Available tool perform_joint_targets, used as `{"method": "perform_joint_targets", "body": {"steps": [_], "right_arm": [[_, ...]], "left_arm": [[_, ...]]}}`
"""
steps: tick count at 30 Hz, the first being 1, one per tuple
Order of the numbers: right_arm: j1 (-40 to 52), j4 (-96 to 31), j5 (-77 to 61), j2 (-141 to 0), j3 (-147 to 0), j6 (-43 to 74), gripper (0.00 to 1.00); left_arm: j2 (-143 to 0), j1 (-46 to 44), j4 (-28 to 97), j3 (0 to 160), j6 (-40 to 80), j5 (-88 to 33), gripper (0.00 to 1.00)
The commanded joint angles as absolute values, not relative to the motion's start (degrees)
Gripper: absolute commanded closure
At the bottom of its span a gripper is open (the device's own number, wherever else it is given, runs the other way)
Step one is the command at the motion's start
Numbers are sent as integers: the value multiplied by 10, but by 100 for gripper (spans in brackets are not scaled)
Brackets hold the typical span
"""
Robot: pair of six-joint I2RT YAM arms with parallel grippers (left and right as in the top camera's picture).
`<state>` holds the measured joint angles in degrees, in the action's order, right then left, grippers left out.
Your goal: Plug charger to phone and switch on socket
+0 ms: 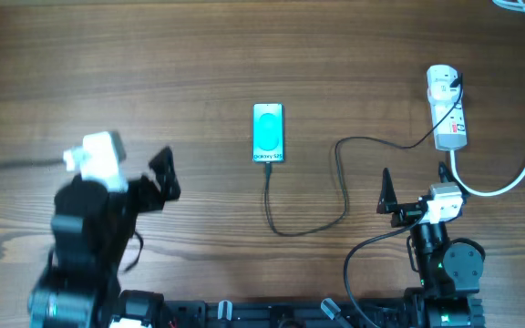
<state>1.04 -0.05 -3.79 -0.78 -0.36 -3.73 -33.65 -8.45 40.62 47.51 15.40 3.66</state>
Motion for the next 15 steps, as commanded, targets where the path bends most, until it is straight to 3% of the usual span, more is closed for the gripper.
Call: {"method": "perform_joint_targets", "body": {"steps": [1,11,15], "right_arm": [[13,0,-33,-3,-3,-28,0],[13,0,-33,-3,-3,-29,0],[13,0,-32,-3,-3,-28,0]], "left_arm": [[-255,-79,399,429,136,27,0],[-159,-23,420,370,139,24,0],[-106,-23,355,293,139,22,0]]}}
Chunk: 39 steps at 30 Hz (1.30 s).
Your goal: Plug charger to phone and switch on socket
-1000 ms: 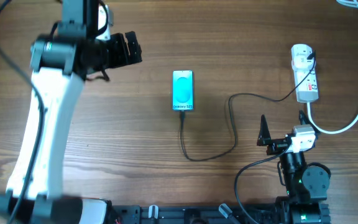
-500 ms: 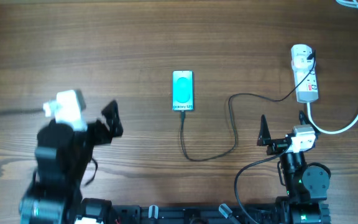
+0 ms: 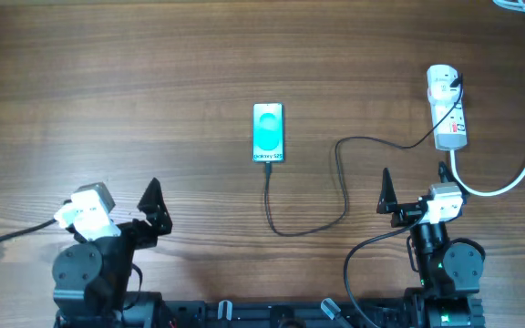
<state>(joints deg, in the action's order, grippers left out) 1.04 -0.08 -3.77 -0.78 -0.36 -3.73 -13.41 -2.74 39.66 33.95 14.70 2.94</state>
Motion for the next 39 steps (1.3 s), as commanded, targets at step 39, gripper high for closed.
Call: {"method": "perform_joint_targets", "body": {"steps": [39], "right_arm": [[13,0,-33,-3,-3,-29,0]], "left_arm": [[-2,41,-60,3,62,-51,0]]}}
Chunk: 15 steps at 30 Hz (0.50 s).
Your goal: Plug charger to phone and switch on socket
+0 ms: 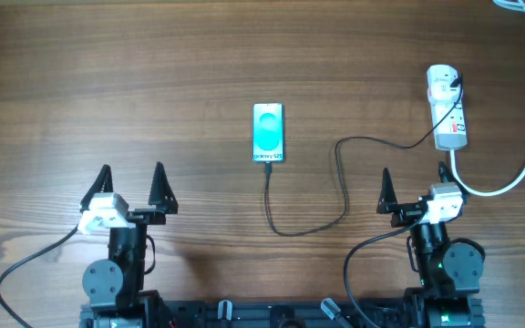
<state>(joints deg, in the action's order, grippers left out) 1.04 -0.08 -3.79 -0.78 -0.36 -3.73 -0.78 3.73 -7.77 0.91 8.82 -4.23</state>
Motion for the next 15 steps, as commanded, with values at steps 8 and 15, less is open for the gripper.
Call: {"method": "perform_joint_targets", "body": {"steps": [8,15], "right_arm": [[13,0,-32,-3,-3,-29,0],[13,0,-33,-3,-3,-29,0]], "left_arm": [[-2,41,43,3,-2,-34,0],[-2,41,42,3,-15,27,0]]}}
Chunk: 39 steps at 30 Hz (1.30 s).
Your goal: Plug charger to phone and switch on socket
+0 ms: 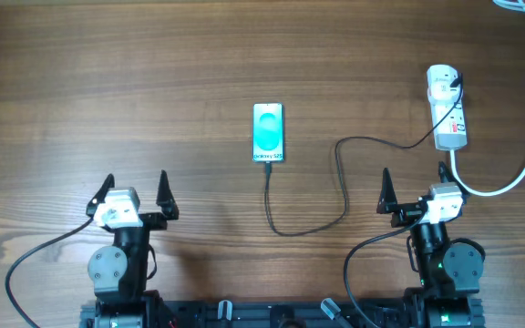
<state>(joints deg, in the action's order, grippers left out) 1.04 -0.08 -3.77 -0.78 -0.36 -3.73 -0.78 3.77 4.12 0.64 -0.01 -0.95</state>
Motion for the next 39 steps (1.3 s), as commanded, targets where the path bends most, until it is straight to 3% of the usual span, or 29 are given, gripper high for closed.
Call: {"method": "perform_joint_targets", "body": {"steps": [1,39], "right_arm": [[13,0,-33,-3,-3,-29,0],[13,0,-32,-3,-3,-28,0]], "left_arm": [[-2,41,41,3,-15,34,0],[-2,41,42,3,-41,11,0]]}}
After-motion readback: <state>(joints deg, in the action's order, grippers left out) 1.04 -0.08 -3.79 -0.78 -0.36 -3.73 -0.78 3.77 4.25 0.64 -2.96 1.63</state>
